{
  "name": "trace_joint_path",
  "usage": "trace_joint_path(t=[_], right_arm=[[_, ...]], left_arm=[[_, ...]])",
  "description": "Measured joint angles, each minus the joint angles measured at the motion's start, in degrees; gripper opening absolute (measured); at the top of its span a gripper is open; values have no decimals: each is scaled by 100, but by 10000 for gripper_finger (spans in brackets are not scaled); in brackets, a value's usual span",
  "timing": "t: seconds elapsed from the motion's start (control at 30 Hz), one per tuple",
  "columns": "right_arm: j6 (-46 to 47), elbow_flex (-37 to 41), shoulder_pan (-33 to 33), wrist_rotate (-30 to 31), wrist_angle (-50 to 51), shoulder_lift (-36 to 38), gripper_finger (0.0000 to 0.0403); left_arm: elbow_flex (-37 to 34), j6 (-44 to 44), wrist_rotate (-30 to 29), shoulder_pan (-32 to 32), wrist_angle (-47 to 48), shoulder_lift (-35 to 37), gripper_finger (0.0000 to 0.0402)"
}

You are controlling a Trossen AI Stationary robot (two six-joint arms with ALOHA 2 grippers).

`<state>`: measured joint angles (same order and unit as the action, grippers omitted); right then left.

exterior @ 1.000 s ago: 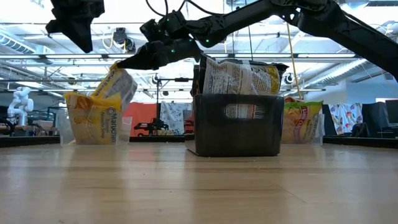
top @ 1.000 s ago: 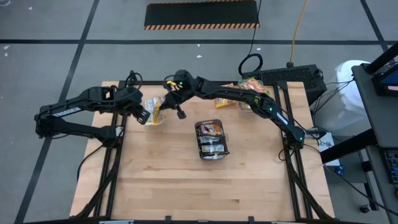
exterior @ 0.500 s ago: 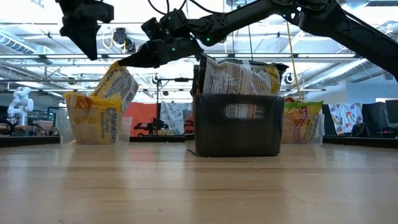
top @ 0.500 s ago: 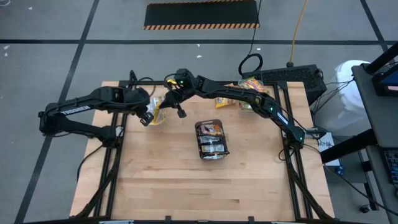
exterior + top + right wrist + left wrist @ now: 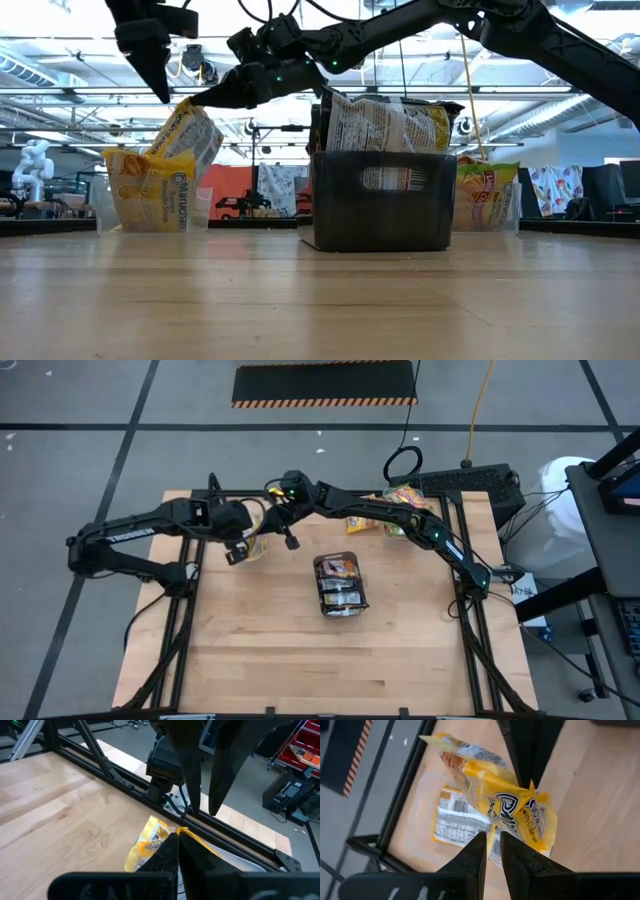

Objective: Sort Maruchan noodles
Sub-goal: Put the bottom yellow noodle pack into the left transparent bin

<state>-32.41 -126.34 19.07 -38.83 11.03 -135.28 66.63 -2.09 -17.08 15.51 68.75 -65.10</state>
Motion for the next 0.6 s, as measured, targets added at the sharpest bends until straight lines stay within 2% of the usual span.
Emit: trace_joint_path(t=[0.2,0.43,0.6], right_arm=[[-67,0,0,0,0,0,0],[-172,0,4,0,-2,0,0],[-172,0,7,0,-2,0,0]], left_arm=[[-2,743,57,0,-2,108,63],[-2,490,1452,-2,-49,116,63],[0,331,1379,0,-368,113,63]])
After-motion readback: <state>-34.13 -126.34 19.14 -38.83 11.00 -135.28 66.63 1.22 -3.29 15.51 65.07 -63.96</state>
